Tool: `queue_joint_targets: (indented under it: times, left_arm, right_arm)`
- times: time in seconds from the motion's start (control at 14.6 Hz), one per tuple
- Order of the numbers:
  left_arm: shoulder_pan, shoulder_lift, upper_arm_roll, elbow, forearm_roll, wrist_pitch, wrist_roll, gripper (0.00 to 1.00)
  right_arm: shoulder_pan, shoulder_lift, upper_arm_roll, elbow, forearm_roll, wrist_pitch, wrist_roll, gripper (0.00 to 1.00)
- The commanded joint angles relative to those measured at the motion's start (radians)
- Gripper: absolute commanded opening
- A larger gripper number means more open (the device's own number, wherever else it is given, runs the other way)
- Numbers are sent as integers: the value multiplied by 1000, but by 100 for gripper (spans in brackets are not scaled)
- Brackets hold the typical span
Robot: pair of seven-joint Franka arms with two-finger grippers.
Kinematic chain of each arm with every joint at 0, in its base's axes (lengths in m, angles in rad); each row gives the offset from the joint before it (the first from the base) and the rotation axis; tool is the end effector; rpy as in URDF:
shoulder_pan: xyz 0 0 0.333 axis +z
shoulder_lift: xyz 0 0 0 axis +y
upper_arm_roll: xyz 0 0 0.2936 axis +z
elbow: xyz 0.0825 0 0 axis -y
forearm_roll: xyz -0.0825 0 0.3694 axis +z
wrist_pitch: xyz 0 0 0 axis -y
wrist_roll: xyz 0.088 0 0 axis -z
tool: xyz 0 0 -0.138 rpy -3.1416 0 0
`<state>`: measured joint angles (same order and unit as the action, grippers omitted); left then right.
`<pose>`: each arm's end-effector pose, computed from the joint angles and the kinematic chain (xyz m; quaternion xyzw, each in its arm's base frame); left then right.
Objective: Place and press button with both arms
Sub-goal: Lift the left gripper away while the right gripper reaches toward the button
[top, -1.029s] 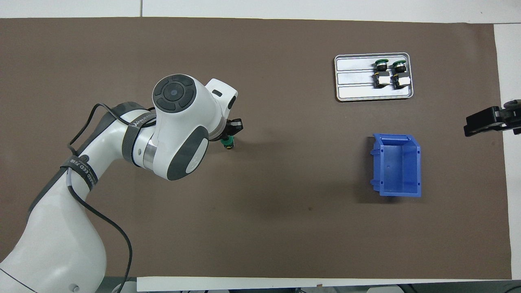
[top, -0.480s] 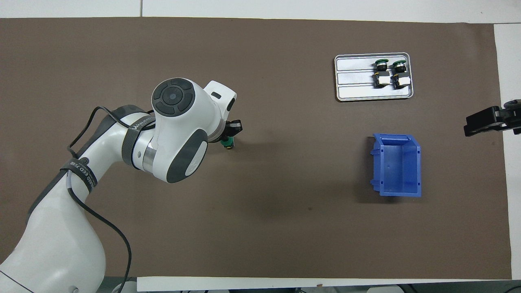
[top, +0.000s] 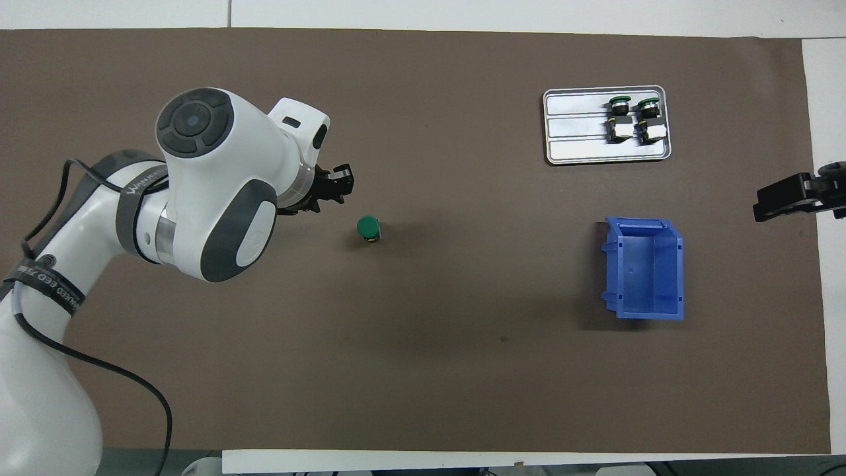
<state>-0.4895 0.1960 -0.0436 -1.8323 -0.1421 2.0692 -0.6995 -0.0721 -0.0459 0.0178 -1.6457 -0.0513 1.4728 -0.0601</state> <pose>0.5114 -0.3137 0.3824 0.9908 0.1159 -0.0223 0.0667 0.5092 -0.0350 0.5540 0.9976 0.0020 -0.0648 0.0224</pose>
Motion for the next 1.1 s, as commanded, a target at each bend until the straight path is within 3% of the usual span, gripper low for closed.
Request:
queue_joint_targets:
  times: [0.0,0.14,0.41,0.62,0.89,1.03]
  left_arm:
    - [20,-20,5,25,-11,-61,-3,86]
    - [58,-30,5,27,-2,-96,11,100]
    - [164,-67,5,39,9,-197,177,100]
    - [236,-75,5,53,62,-257,317,100]
    - [351,-154,5,54,120,-372,484,100]
    - [388,-179,5,56,145,-425,509,100]
  right_arm:
    - [-9,-9,5,-3,8,-11,-20,99]
    - [-9,-9,5,-3,8,-11,-20,99]
    - [-15,-15,2,-3,8,-12,-20,99]
    - [-9,-25,7,-6,-4,-97,-17,99]
    - [29,4,59,26,56,18,8,99]
    - [111,69,76,78,100,38,159,99]
